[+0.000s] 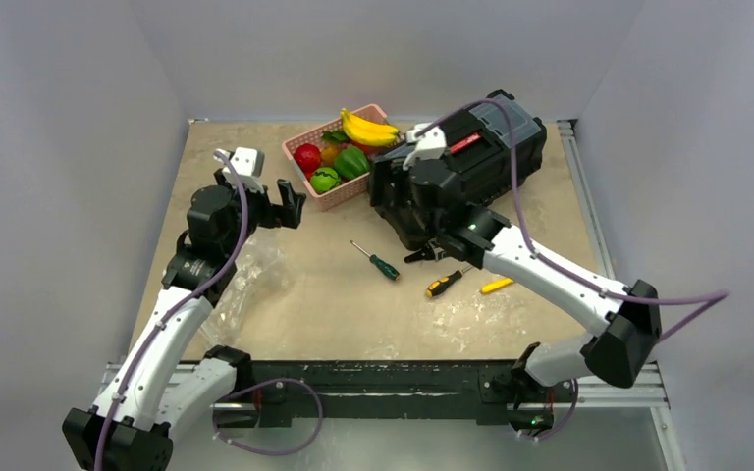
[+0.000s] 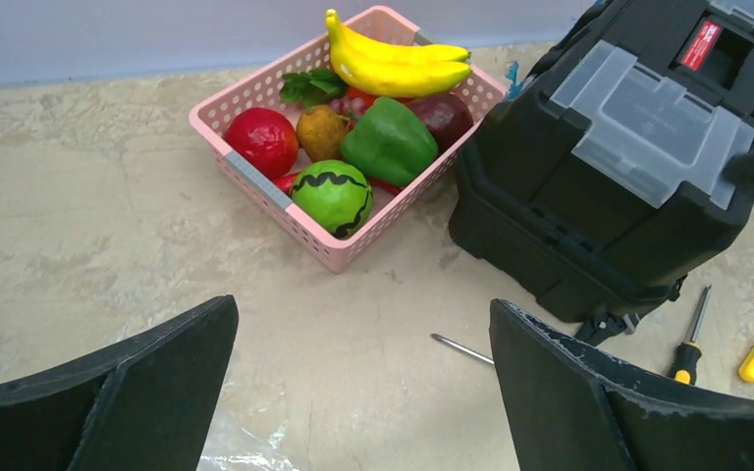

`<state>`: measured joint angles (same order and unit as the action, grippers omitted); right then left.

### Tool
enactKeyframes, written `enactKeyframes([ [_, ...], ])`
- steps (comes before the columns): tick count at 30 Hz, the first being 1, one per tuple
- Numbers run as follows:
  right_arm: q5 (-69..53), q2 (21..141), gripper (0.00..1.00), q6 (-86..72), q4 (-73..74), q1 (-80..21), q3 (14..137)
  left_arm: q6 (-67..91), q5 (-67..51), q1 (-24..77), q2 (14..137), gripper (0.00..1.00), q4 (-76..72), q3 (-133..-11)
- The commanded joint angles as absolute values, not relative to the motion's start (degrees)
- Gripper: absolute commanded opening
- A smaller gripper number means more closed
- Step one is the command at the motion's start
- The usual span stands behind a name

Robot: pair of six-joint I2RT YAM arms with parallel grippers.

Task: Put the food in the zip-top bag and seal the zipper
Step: Pick up the zipper food storage bag at the center of the board.

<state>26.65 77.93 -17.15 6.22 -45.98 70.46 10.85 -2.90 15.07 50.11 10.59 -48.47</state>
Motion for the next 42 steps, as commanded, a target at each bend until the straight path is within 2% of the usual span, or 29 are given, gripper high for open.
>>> enactKeyframes([
  [1,34.9,83.1,0.99,-15.6,9.0,-52.4,76.9,9.7,-3.9,15.0,49.0,1.0,6.7,-49.8],
  [6,33.7,89.2,0.99,-14.9,9.7,-57.5,81.7,10.2,7.0,15.1,47.5,0.99,9.0,-49.9],
  [10,27.3,93.3,0.99,-17.2,9.7,-58.3,82.5,12.5,19.1,15.0,47.1,1.0,13.1,-51.1],
  [14,18.4,94.7,0.99,-20.6,3.8,-58.8,78.7,13.8,30.0,15.0,46.8,1.0,16.2,-52.3],
  [18,10.1,96.4,0.99,-24.4,-5.5,-60.5,73.2,14.1,35.1,16.1,45.5,1.0,18.1,-52.8],
  [22,5.8,99.4,0.99,-27.5,-12.1,-63.0,71.4,22.3,37.6,16.3,43.2,1.0,32.8,-56.2],
  [26,9.1,104.1,0.99,-32.2,-15.7,-65.9,72.6,25.4,39.0,16.3,35.8,1.0,46.6,-55.8],
  [33,18.7,112.7,0.99,-50.6,-20.6,-67.5,75.5,20.0,36.8,16.3,18.7,1.0,47.5,-49.9],
  [38,19.2,117.8,0.99,-46.1,-23.1,-67.7,79.2,18.7,33.2,16.2,15.9,1.0,46.5,-45.9],
  [42,10.5,120.6,0.99,-37.8,-29.3,-67.1,80.3,18.1,29.4,16.3,16.5,0.99,46.1,-46.0],
])
